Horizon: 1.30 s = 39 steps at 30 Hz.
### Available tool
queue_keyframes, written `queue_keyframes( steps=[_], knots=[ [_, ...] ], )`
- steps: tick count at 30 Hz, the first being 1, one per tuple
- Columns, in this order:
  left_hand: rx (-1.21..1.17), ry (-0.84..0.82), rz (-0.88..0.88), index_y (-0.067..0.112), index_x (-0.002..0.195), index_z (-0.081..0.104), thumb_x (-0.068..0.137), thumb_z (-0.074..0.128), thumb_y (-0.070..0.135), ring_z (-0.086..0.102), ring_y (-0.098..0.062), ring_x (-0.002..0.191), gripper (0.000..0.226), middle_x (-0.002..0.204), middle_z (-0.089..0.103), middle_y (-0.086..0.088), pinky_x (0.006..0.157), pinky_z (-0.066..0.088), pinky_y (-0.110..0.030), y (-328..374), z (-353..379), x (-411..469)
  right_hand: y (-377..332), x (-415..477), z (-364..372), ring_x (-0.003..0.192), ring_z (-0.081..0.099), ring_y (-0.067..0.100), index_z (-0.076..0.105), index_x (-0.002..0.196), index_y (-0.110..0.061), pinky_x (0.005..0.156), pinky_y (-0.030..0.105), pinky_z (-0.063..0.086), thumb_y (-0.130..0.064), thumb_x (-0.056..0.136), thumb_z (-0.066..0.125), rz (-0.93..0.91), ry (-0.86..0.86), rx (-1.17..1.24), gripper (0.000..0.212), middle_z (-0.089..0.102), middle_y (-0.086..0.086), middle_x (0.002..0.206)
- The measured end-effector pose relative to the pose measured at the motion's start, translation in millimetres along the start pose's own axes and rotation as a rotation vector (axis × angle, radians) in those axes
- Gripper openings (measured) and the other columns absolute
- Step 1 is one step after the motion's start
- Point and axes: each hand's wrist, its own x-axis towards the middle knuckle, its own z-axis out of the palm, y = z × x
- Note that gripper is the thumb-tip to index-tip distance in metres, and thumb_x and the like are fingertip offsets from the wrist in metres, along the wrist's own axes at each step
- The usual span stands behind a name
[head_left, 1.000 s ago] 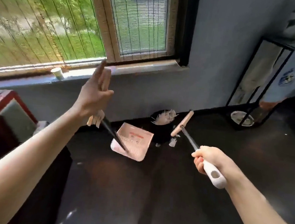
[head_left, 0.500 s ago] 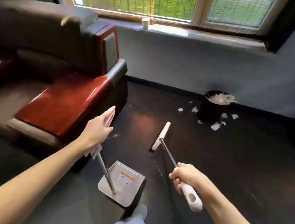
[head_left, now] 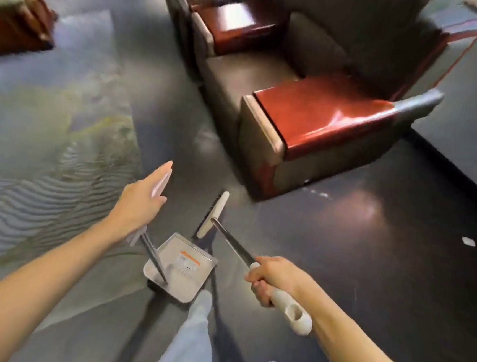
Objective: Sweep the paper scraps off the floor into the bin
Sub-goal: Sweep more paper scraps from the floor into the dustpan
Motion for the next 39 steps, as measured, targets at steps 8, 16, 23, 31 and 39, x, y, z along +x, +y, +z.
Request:
queue_keyframes(
  steps=[8, 16, 23, 31, 39],
  knots=[
    [-0.112, 0.255, -0.287, 0.030, 0.146, 0.035, 0.085, 0.063, -0.001, 0.037, -0.006, 0.131, 0.073, 0.137, 0.041, 0.019, 0.096, 0.031, -0.017, -186, -111, 42, -165, 141, 173, 0.032, 0.035, 0.007, 0.046, 0.124, -0.008, 0.036, 0.013, 0.030, 0.009, 0.087, 0.039, -0.147, -0.120, -0.201, 0.041, 0.042, 0.003, 0.051],
    [-0.064, 0.324, -0.352, 0.043, 0.143, 0.034, 0.089, 0.061, 0.008, 0.055, -0.026, 0.119, 0.069, 0.138, 0.054, -0.003, 0.072, 0.037, -0.025, -267, -205, 195, -277, 287, 230, 0.046, 0.038, 0.011, 0.022, 0.151, -0.039, 0.035, 0.022, 0.035, -0.003, 0.095, 0.040, -0.120, -0.101, -0.255, 0.070, 0.047, 0.006, 0.068],
    [-0.080, 0.393, -0.337, 0.038, 0.143, 0.037, 0.088, 0.061, 0.006, 0.054, -0.026, 0.121, 0.068, 0.138, 0.053, -0.002, 0.081, 0.038, -0.022, -310, -259, 420, -441, 429, 206, 0.053, 0.045, 0.014, 0.020, 0.154, -0.028, 0.041, 0.022, 0.042, 0.001, 0.088, 0.059, -0.163, -0.019, -0.607, 0.082, 0.056, 0.008, 0.090],
    [-0.164, 0.567, -0.432, 0.033, 0.144, 0.039, 0.086, 0.062, 0.005, 0.045, -0.021, 0.132, 0.068, 0.145, 0.046, 0.000, 0.096, 0.035, -0.022, -342, -347, 675, -724, 562, 217, 0.042, 0.040, 0.011, 0.022, 0.153, -0.020, 0.038, 0.023, 0.036, 0.002, 0.088, 0.057, -0.227, -0.081, -0.624, 0.077, 0.044, 0.007, 0.063],
    [-0.272, 0.684, -0.426, 0.032, 0.145, 0.038, 0.087, 0.060, 0.003, 0.040, -0.012, 0.134, 0.069, 0.146, 0.042, 0.011, 0.088, 0.026, -0.007, -391, -423, 949, -1022, 716, 296, 0.034, 0.034, 0.006, 0.038, 0.140, -0.003, 0.034, 0.014, 0.031, 0.006, 0.091, 0.046, -0.288, -0.107, -0.461, 0.050, 0.036, 0.003, 0.058]
  ],
)
